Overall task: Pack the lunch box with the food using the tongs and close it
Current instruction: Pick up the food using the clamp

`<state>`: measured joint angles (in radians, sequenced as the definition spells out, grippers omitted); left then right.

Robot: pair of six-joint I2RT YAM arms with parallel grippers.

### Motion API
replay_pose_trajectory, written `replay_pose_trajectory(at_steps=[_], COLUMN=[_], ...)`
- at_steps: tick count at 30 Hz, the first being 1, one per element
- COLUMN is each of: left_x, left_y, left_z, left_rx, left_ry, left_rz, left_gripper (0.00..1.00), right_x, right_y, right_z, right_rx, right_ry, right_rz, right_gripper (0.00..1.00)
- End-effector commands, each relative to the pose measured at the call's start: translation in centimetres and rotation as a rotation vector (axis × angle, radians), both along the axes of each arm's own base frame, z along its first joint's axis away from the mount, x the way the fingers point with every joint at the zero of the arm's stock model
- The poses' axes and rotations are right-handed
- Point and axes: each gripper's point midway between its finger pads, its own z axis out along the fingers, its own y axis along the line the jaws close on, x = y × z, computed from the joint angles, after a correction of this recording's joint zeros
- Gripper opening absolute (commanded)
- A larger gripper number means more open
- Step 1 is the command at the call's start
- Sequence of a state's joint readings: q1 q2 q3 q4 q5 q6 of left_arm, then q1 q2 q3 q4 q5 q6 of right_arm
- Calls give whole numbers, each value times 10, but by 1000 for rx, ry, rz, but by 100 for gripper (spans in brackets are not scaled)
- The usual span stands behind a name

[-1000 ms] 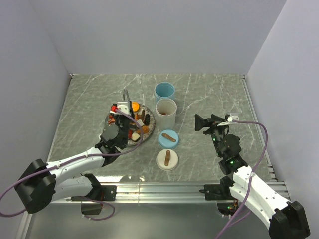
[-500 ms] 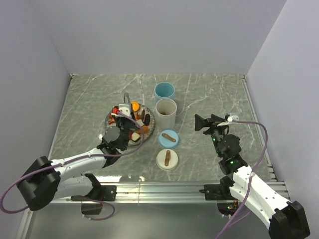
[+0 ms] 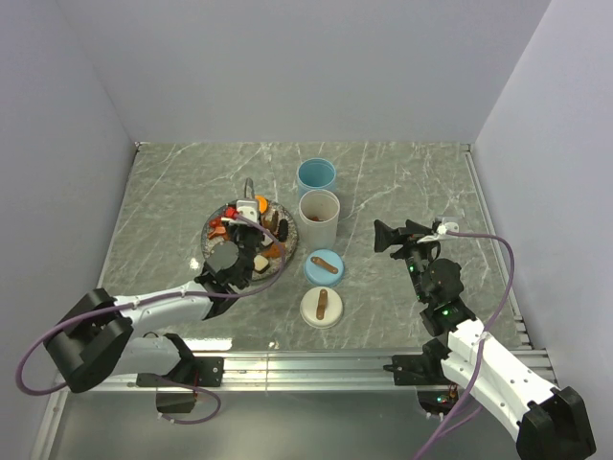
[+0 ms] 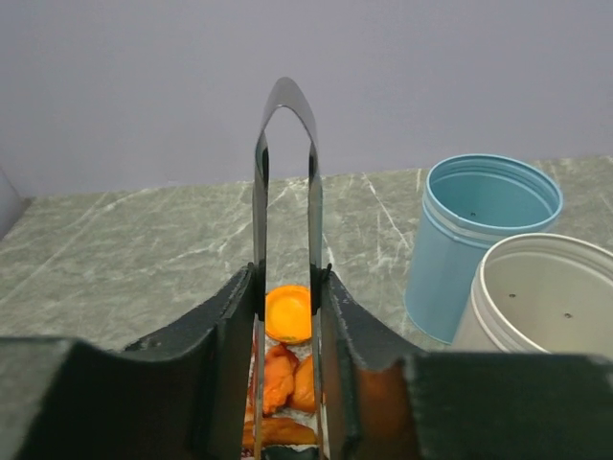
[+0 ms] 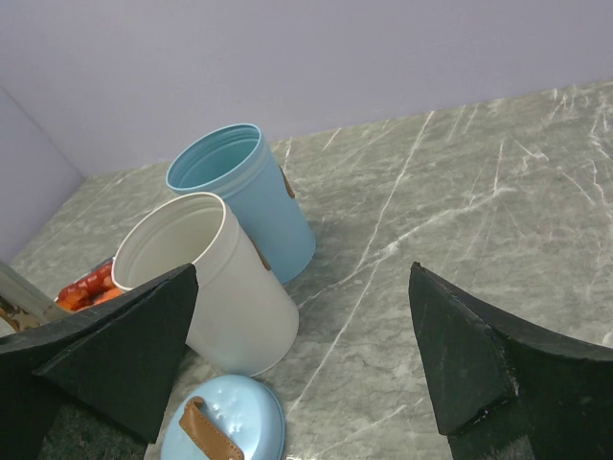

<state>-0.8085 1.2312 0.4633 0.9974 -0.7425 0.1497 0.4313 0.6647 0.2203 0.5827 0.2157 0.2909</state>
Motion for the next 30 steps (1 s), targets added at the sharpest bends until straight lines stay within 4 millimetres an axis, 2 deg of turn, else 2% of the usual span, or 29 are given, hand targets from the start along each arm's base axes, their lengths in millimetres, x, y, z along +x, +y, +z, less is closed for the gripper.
replay_pose_trajectory(at_steps=[1,5,6,11,12,14,15,20,26,30], left_x=[5,3,1,-5,-6,-8,-9,-10,-11,-4], left_y=[-2,-6,-5,-5,-4,-6,-6,-12,-36,-54], left_z=[8,21,29,50,59,65,76,100,139,177], left_rx=[-7,-16,-29,-38,-51,-43,-59,-72,-104,-109], left_ry=[-14,-23,-37,-56,-72,-72,-88,-107,-155,-201], left_rz=[19,-10,-14,-43,-51,-65,-70,-108,-217,-265], left_gripper=[26,18,16,15,15,14,14,14,15,15], right_x=[0,0,0,0,0,0,0,0,0,1], right_y=[-2,-2,-2,-2,-2,-2,-2,-3,-3,-3], right_z=[8,8,7,7,9,9,8,8,8,8], right_rx=[7,7,6,8,8,10,8,9,9,9], right_ry=[-32,-33,-30,-32,-35,-34,-32,-31,-33,-31], right_rz=[-3,-5,-6,-6,-6,-6,-6,-11,-9,-11], right_gripper=[98,98,98,98,98,98,98,98,98,98])
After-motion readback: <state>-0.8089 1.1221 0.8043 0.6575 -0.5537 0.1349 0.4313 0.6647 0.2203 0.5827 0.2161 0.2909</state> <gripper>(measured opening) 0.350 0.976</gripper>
